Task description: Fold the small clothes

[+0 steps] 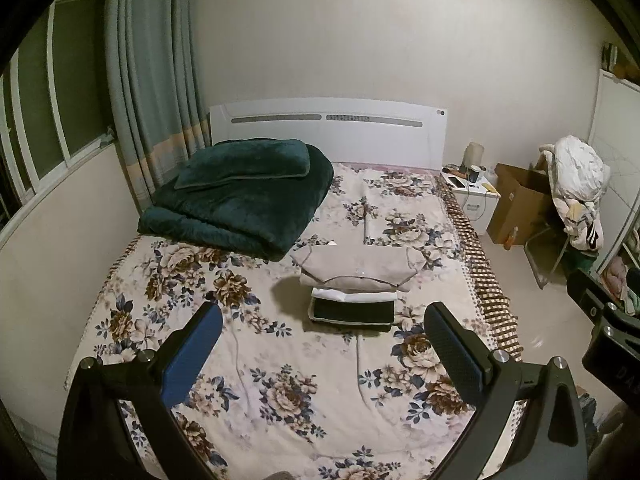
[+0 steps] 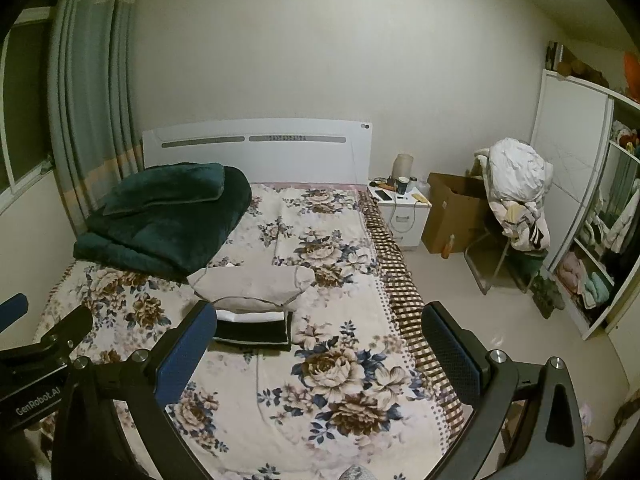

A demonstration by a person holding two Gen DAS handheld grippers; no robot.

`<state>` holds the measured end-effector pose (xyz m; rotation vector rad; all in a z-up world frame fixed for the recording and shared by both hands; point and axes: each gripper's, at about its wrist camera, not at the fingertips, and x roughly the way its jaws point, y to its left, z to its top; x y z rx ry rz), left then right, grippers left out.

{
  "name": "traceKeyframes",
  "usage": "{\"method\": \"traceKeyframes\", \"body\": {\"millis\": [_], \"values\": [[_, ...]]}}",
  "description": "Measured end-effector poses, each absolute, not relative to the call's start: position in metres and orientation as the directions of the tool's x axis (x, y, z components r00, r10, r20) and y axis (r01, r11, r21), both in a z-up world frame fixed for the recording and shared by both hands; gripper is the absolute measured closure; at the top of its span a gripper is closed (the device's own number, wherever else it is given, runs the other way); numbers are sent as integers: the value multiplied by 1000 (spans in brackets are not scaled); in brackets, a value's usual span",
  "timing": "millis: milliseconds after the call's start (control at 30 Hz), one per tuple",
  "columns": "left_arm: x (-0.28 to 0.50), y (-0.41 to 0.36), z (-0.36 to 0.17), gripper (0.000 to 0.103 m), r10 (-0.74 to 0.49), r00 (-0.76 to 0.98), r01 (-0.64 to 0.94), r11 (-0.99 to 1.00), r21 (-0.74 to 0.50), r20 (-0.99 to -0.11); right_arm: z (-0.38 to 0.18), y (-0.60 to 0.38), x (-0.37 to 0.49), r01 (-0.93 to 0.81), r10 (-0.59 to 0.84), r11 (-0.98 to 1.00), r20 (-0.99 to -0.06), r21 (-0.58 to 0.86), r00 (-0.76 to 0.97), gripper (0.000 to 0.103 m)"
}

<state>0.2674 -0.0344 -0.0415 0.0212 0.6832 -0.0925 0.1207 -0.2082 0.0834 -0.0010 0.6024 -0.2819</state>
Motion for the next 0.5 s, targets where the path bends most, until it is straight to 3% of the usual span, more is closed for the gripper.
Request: {"method": "traceKeyframes", "body": {"millis": [500], "values": [[262, -34, -36, 0, -73, 780, 85, 996, -11, -621, 87, -207, 127, 242, -242, 967, -555, -75, 796, 0]]}}
